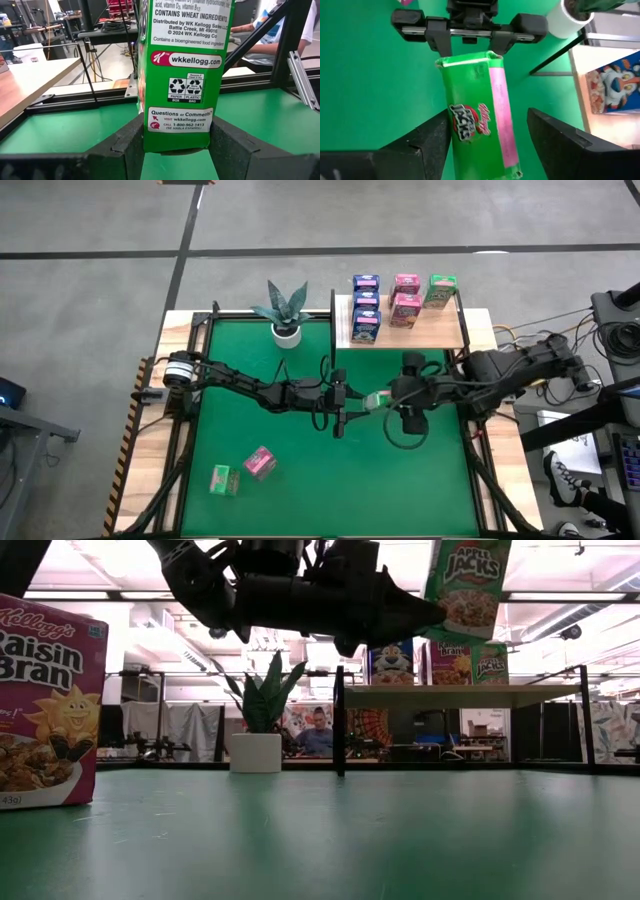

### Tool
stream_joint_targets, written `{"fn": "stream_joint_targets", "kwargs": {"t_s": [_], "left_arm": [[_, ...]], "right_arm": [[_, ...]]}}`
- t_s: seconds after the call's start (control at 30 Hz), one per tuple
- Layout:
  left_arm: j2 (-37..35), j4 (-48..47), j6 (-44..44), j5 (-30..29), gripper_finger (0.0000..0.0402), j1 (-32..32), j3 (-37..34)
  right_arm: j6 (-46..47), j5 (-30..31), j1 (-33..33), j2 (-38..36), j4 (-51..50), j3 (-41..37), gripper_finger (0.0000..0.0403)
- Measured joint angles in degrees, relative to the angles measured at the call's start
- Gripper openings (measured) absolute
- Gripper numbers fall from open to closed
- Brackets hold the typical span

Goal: Stack cereal on shelf
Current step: Put the top green cereal box on the shelf aligned with the other green cereal boxes

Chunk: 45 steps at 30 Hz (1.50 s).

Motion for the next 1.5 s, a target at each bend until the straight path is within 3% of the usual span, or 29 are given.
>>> {"fn": "stream_joint_targets", "kwargs": {"t_s": [0.3,0.7,0.9,1.2,1.5], "left_arm": [[0.00,-0.15,-0.43,0.06,0.0170,-0.02,0.00],[0.00,0.00,-1.30,0.42,0.0231,-0.15,0.00],[0.00,-0.08,-1.18,0.36,0.0242,-0.13,0.00],[-0.02,-0.98,-1.15,0.26,0.0242,-0.08,0.00],[-0.02,-1.00,-1.13,0.12,0.0242,-0.08,0.00]], "right_arm": [[1.52,-1.81,0.00,2.59,-2.90,2.62,0.0189],[1.87,-1.91,-0.02,-0.32,-3.33,2.51,0.0160],[4.80,-1.18,-1.26,-2.25,-9.27,2.51,0.0150],[12.31,8.65,-7.42,-6.50,-25.38,2.67,0.0148],[9.16,16.49,-21.16,-12.16,-25.01,2.47,0.0143]]}}
